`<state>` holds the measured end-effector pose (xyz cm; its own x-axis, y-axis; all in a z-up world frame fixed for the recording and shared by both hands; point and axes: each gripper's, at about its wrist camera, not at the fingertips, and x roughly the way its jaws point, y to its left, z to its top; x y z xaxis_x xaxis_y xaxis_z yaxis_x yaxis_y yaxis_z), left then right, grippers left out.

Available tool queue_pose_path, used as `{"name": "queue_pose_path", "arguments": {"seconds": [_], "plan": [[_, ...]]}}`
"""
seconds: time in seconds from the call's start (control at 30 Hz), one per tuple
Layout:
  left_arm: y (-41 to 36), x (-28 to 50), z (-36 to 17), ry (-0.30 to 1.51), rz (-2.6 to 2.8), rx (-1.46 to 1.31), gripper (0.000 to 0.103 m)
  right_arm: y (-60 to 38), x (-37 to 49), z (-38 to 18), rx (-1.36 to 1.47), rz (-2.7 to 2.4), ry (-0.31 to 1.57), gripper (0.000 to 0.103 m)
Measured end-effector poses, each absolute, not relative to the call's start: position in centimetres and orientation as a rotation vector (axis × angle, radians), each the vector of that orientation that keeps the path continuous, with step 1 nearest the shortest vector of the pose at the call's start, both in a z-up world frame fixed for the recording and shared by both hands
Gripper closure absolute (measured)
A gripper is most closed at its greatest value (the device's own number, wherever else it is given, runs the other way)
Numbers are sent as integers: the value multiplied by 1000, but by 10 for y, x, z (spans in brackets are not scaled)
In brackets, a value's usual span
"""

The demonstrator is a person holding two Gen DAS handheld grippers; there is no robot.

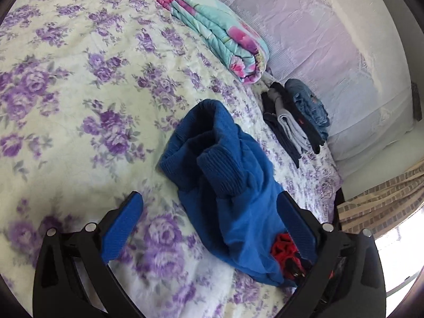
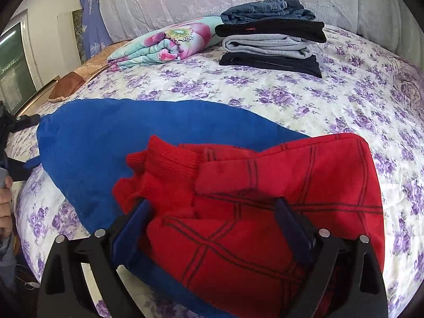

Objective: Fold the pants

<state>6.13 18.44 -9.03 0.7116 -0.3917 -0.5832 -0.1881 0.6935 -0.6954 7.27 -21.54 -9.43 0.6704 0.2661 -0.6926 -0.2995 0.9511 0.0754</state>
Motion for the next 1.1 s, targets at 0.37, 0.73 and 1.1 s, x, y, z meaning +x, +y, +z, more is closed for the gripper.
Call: {"name": "queue_pose_path", "arguments": {"seconds": [0.37,0.73,1.1], "plan": [[187,87,-100,771,-185,-881,41,-216,72,-92,-30,328,777,6],[176,75,-63,689,-229,-789,65,-230,55,-71,40,307,656,6],[116,56,-1,603,-255,-527,65,-214,83,-97,-93,244,795,3]]}}
